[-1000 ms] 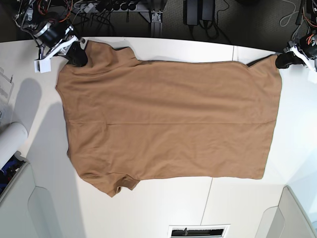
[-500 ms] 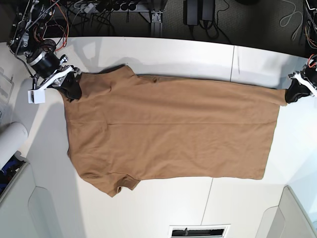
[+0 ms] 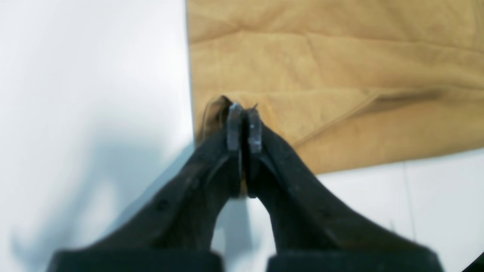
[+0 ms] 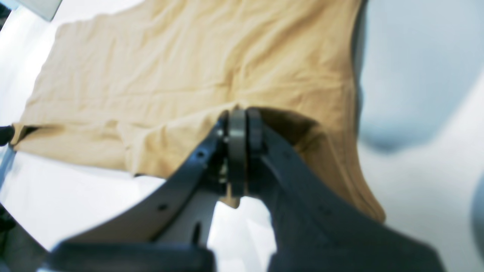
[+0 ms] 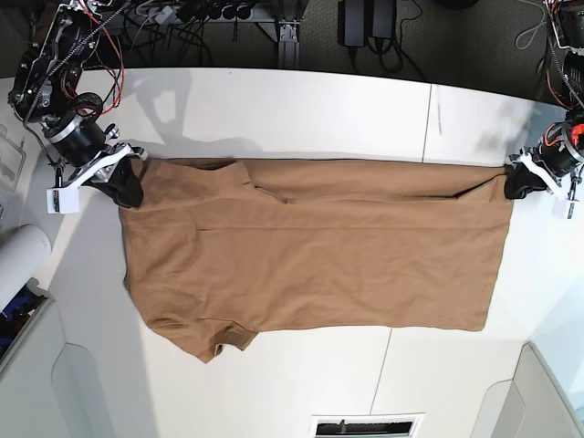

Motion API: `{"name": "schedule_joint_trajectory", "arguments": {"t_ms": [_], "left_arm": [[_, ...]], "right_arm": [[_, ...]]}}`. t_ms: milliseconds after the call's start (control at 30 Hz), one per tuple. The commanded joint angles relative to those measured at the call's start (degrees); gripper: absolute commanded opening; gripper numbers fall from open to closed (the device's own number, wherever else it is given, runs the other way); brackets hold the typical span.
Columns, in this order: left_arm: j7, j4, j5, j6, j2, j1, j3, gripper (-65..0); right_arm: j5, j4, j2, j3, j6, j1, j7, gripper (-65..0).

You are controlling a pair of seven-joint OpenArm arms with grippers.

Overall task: Layout the t-shirt on the table in an organized manner, then fold the t-shirt properly
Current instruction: 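Lift the shoulder edge with both grippers and fold it over the shirt body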

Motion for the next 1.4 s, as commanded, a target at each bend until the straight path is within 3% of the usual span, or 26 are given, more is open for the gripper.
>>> {"name": "schedule_joint_trajectory", "arguments": {"t_ms": [0,233,300,367,400,467,500,800,933,1100,1233,1367], "left_arm": [[-1.3,0.8,-0.8,-0.5,-1.1,-0.9,-0.5,-65.0],[-1.3,0.8,-0.6,-0.5,-1.0,-1.2,-0.5,-65.0],[-1.2,0.8,-0.6,-0.5,-1.0,-1.2,-0.5,-65.0],[-0.7,0.8,-0.7,-0.5,-1.0,-1.2,-0.5,-54.9],[-0.2,0.8,-1.0,-0.5,-1.0,-1.2,-0.5,-49.3],[1.9,0.9,-3.3,-0.5,-1.0,-1.2,-1.0,-41.6],[3.7,1.0,-5.4,-0.5,-1.0,-1.2,-1.7,-40.9],[12.1,2.5,-17.4,-0.5,-1.0,0.1,-13.3,-40.9],[12.1,2.5,-17.3,-0.5,0.2,0.9,-13.4,-40.6],[11.8,2.4,-16.7,-0.5,2.7,3.1,-13.3,-28.4],[7.3,2.2,-11.8,-0.5,4.3,4.3,-13.3,-28.4],[6.7,2.1,-10.0,-0.5,5.4,4.4,-12.5,-28.5]], "right_arm": [[-0.1,1.0,0.5,0.2,0.4,0.7,2.2,-65.0],[-1.5,1.0,0.5,0.2,-0.1,0.7,2.9,-65.0],[-1.5,1.0,0.5,0.2,-0.1,0.7,3.0,-46.8],[-1.5,1.0,0.5,0.2,-0.1,0.7,3.0,-33.3],[-1.5,1.0,0.5,0.2,-0.1,0.7,2.9,-30.6],[-1.3,1.0,0.5,0.8,-0.3,0.7,2.7,-30.4],[-0.9,1.0,0.5,1.4,-0.6,0.7,2.4,-30.5],[6.2,1.0,0.5,16.2,-0.7,-2.5,-1.4,-30.5],[5.4,0.1,0.5,16.5,-0.7,-3.4,-0.6,-30.5],[3.1,-6.3,1.1,14.1,-0.9,-3.0,3.3,-30.5],[3.1,-12.2,1.1,12.3,-0.9,-0.9,3.9,-30.5],[3.4,-15.3,1.1,12.0,-0.9,0.7,3.9,-30.5]]}}
